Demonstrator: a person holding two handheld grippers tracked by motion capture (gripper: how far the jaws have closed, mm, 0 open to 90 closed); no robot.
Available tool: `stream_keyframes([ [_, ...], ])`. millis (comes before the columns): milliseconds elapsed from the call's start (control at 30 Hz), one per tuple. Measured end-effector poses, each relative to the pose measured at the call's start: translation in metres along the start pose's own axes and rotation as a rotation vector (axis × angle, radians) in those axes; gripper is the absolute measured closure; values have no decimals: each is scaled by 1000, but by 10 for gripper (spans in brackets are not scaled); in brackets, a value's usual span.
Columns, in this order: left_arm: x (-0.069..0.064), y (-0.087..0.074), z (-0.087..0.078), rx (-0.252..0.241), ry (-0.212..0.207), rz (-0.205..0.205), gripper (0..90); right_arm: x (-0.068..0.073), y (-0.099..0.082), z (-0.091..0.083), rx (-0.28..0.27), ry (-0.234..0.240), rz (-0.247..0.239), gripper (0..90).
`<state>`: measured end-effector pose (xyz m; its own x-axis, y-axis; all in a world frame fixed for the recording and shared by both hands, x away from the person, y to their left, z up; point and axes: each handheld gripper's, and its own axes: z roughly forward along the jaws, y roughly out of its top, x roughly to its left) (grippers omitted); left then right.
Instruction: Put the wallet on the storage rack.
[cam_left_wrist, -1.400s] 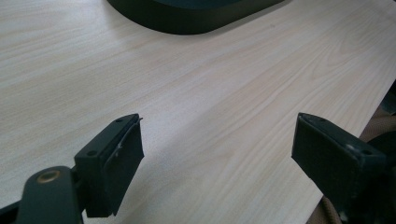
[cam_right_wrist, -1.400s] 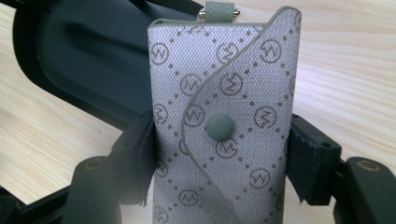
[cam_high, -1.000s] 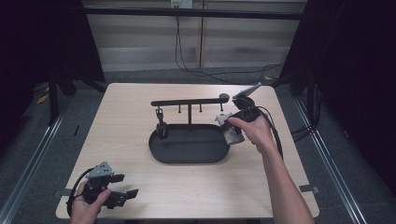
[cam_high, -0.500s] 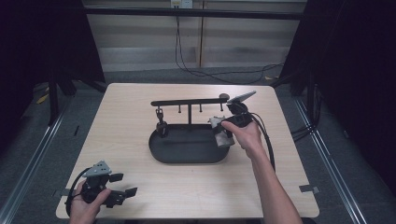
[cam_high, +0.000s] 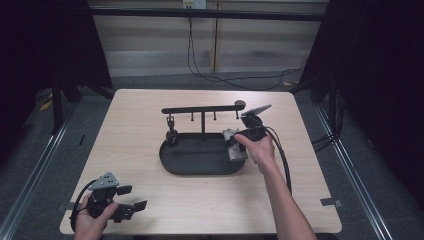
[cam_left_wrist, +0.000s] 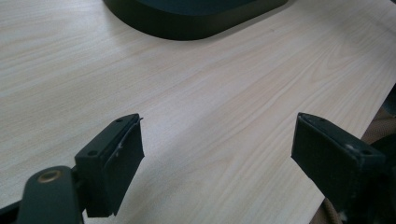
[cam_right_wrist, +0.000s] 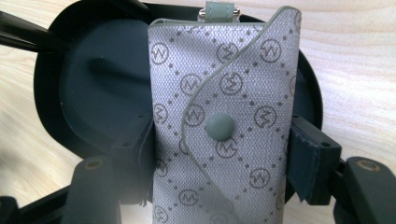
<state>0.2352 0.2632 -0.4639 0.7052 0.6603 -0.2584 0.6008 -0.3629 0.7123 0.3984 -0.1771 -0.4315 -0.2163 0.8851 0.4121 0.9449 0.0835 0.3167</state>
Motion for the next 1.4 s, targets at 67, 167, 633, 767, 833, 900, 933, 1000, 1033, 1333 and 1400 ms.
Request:
stream_keyframes([
  [67, 0, 0, 0, 0, -2, -4, 166, -1, 0, 3, 1, -1, 3, 338],
  [167, 0, 0, 0, 1, 1, -4, 166, -3, -2, 9, 2, -3, 16, 337],
  [633, 1, 0, -2, -10, 5, -12, 168, -1, -3, 27, 21, -20, 24, 337],
  [767, 1, 0, -2, -12, 3, -15, 168, -1, -3, 33, 18, -21, 26, 336],
  [833, 1, -1, -2, -11, 2, -15, 168, -2, -3, 35, 17, -21, 22, 336],
  [900, 1, -1, -1, -10, 2, -17, 168, -2, -4, 39, 19, -24, 23, 336],
  [933, 1, -1, -1, -10, 2, -17, 168, -1, -4, 40, 23, -27, 21, 335],
  [1000, 1, -1, -1, -9, 2, -16, 168, -1, -4, 42, 22, -31, 21, 335],
  [1033, 1, -1, -2, -7, 1, -14, 168, 0, -4, 42, 18, -34, 18, 334],
  [1333, 1, 0, -1, -8, 8, -15, 168, 2, -6, 48, 15, -65, -14, 318],
  [1400, 1, 0, -1, -8, 8, -17, 168, 3, -6, 49, 9, -71, -17, 314],
])
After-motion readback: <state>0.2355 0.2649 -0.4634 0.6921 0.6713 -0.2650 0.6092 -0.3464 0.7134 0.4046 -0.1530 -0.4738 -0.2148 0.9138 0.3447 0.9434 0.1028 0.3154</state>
